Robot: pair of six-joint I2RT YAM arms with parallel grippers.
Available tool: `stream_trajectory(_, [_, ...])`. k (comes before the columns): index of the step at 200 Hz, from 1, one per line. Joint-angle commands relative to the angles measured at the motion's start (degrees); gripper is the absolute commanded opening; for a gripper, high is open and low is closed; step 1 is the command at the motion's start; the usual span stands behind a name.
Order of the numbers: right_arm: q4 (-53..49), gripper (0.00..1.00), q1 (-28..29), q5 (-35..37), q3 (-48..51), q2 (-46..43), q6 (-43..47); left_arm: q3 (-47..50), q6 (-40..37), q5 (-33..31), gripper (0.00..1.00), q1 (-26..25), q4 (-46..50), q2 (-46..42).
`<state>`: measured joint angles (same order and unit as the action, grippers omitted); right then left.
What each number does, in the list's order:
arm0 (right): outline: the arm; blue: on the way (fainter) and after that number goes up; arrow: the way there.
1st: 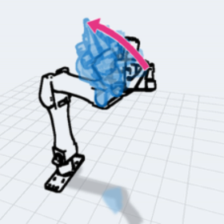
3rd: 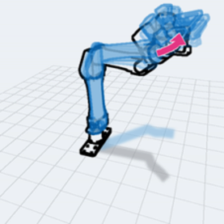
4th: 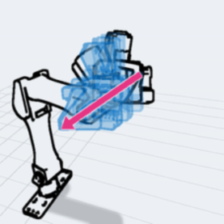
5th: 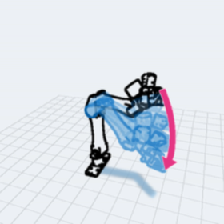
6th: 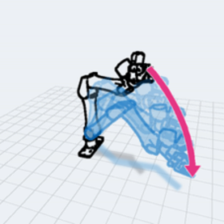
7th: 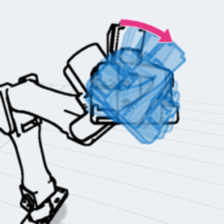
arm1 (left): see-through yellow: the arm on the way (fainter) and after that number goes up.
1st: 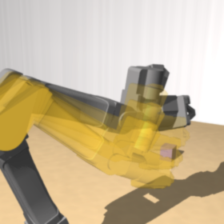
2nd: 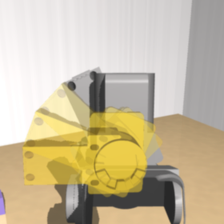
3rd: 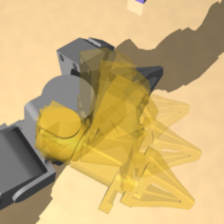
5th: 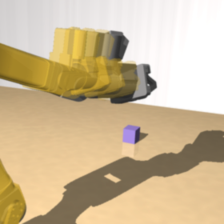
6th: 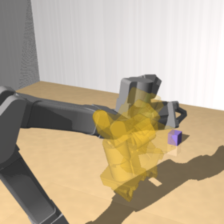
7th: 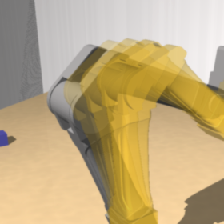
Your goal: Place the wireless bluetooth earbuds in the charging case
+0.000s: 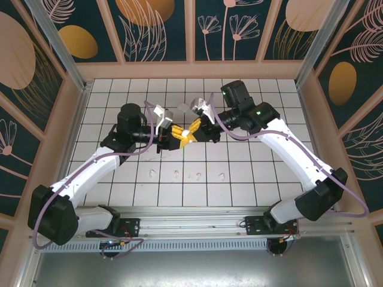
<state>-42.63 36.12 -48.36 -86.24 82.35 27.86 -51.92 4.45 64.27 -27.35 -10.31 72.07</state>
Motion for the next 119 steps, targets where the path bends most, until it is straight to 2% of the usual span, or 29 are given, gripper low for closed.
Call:
stream_trajectory(1, [-0.9, 0.08, 0.5, -1.5, -2.4, 0.6, 1.9, -0.5, -2.2, 1.9, 0.09, -0.4, -0.2, 0.5])
stream_trajectory(14, [-0.4, 0.09, 0.4, -1.6, -2.6, 0.7, 1.1, -0.6, -2.6, 1.3, 0.05, -0.4, 0.7, 0.8])
stream_trajectory(21, [0.1, 0.14, 0.4, -1.5, -2.7, 0.6, 0.3, -0.5, -2.5, 0.6, 0.02, -0.3, 1.0, 0.8])
stream_trajectory(44, [4.2, 0.49, -0.1, 1.0, -1.9, -0.5, -4.9, 1.0, -1.1, -3.6, 0.00, -0.3, 0.3, 0.1])
stream_trajectory(54, [6.2, 0.57, -1.3, 0.0, -1.1, -1.5, -8.2, 2.8, 0.8, -6.1, 0.00, -0.3, -1.9, -0.9])
stream_trajectory(83, [16.1, 0.64, -7.8, -12.0, 5.0, -5.2, -19.1, 11.3, 8.5, -9.4, 0.00, -0.3, -14.5, -4.5])
stream_trajectory(102, [20.9, 0.65, -7.4, -11.3, 10.0, -7.5, -22.7, 16.0, 13.4, -10.6, 0.00, -0.3, -22.0, -6.7])
stream_trajectory(119, [21.2, 0.63, -5.5, -10.1, 12.7, -8.0, -23.7, 18.2, 14.9, -11.1, 0.00, -0.3, -24.4, -8.5])
